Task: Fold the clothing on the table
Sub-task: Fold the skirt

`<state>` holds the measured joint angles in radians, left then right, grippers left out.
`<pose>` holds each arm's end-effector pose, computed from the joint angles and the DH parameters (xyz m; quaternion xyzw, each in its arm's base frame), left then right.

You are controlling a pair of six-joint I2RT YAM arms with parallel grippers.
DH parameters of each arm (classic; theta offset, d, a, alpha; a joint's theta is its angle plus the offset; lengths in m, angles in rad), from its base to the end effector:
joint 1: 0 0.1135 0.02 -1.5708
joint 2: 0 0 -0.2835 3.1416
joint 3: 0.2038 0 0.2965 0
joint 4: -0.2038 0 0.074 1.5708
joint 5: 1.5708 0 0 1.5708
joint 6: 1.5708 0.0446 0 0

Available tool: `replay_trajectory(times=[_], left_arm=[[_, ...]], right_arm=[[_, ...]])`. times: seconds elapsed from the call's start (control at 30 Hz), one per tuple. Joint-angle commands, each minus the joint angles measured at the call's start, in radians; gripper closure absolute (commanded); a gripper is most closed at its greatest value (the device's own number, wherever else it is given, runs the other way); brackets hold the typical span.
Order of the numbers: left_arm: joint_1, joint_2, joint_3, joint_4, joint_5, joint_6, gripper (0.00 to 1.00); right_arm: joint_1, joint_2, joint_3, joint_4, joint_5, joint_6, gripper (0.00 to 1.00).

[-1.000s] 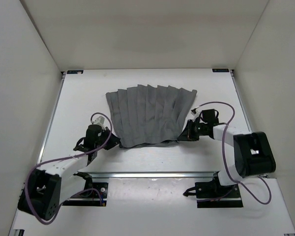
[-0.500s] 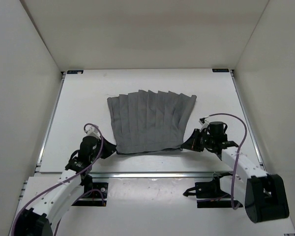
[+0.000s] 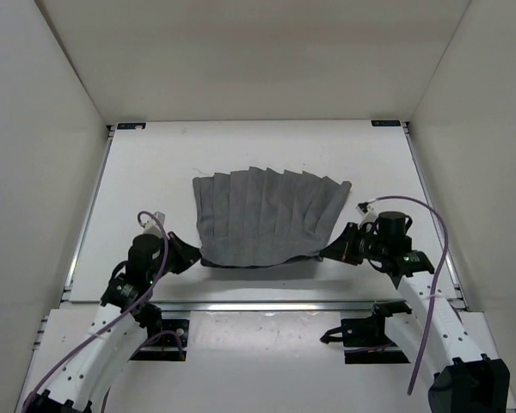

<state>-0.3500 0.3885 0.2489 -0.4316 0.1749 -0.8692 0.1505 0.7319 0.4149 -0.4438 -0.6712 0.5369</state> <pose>0.1408 -0.0597 0.1762 -0.1840 0.8558 -0.3362 0.3475 0.1764 0.0548 0.1944 0.0393 0.8766 0.4104 0.2483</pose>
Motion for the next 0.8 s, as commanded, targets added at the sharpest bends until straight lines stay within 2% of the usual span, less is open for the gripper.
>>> replay_trajectory(times=[0.0, 0.07, 0.1, 0.17, 0.27, 0.33, 0.43, 0.47, 0.5, 0.53, 0.57, 0.6, 0.63, 0.77], left_arm=[[0.043, 0.131, 0.169, 0.071, 0.044, 0.032, 1.00], [0.063, 0.279, 0.241, 0.157, 0.081, 0.073, 1.00], [0.074, 0.329, 0.262, 0.181, 0.083, 0.081, 1.00], [0.088, 0.529, 0.367, 0.272, 0.083, 0.096, 1.00], [0.129, 0.769, 0.493, 0.393, 0.078, 0.093, 1.00], [0.152, 0.927, 0.604, 0.419, 0.068, 0.098, 1.00], [0.190, 1.250, 0.841, 0.457, 0.099, 0.105, 1.00], [0.203, 1.297, 0.883, 0.456, 0.119, 0.105, 0.94], [0.204, 1.393, 0.970, 0.449, 0.141, 0.096, 0.71], [0.213, 1.477, 1.060, 0.447, 0.155, 0.102, 0.61], [0.220, 1.515, 1.107, 0.432, 0.191, 0.110, 0.60], [0.224, 1.571, 1.171, 0.394, 0.221, 0.098, 0.56], [0.232, 1.598, 1.196, 0.408, 0.236, 0.081, 0.51], [0.259, 1.592, 1.187, 0.447, 0.238, 0.071, 0.47]], right_arm=[[-0.069, 0.059, 0.128, 0.029, -0.074, -0.020, 1.00], [-0.135, 0.138, 0.192, 0.115, -0.102, -0.015, 1.00], [-0.146, 0.202, 0.211, 0.141, -0.132, -0.008, 1.00], [-0.149, 0.325, 0.293, 0.247, -0.162, 0.020, 1.00], [-0.184, 0.594, 0.443, 0.318, -0.191, 0.015, 1.00], [-0.201, 0.749, 0.543, 0.352, -0.209, 0.011, 1.00], [-0.221, 0.987, 0.736, 0.358, -0.217, 0.018, 1.00], [-0.226, 1.071, 0.807, 0.369, -0.218, 0.014, 1.00], [-0.229, 1.109, 0.875, 0.382, -0.228, 0.009, 1.00], [-0.232, 1.176, 0.904, 0.407, -0.252, 0.014, 0.92], [-0.235, 1.230, 0.967, 0.412, -0.246, 0.014, 0.86], [-0.233, 1.251, 1.022, 0.403, -0.237, 0.000, 0.71], [-0.235, 1.270, 1.057, 0.407, -0.226, -0.018, 0.65], [-0.230, 1.267, 1.113, 0.376, -0.107, -0.058, 0.60]])
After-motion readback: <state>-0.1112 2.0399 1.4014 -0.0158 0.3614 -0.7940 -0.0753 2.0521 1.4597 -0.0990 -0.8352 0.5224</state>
